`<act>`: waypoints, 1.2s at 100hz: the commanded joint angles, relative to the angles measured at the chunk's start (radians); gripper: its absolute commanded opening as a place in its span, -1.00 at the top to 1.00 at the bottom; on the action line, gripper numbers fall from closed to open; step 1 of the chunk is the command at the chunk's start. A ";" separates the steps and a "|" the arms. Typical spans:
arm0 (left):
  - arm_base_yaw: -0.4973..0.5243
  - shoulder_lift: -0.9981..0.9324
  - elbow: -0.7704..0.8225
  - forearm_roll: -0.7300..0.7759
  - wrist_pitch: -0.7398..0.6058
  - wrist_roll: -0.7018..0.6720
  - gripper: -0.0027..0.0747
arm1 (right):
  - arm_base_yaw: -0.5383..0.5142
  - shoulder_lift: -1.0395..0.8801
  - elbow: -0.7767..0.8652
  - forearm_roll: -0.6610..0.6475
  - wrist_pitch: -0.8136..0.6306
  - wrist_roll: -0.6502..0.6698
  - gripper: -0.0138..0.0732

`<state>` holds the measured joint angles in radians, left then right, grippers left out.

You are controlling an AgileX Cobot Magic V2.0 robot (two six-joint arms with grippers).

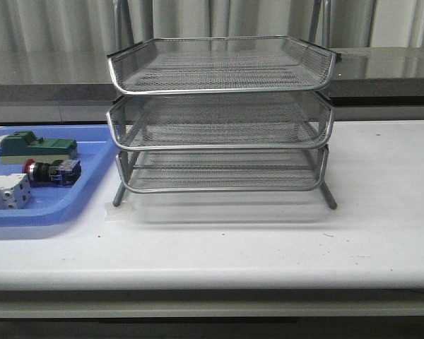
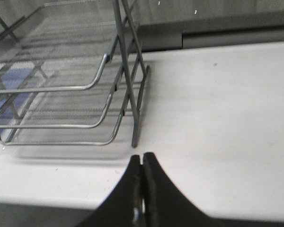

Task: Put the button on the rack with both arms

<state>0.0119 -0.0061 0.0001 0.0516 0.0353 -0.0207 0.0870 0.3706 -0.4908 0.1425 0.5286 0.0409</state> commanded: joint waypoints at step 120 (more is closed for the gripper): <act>-0.002 -0.031 0.048 -0.008 -0.077 -0.013 0.98 | 0.000 0.629 -0.108 0.665 -0.139 -0.053 -0.31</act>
<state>0.0119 -0.0061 0.0001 0.0516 0.0353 -0.0207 0.0870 0.9627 -0.5650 0.7274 0.4713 0.0336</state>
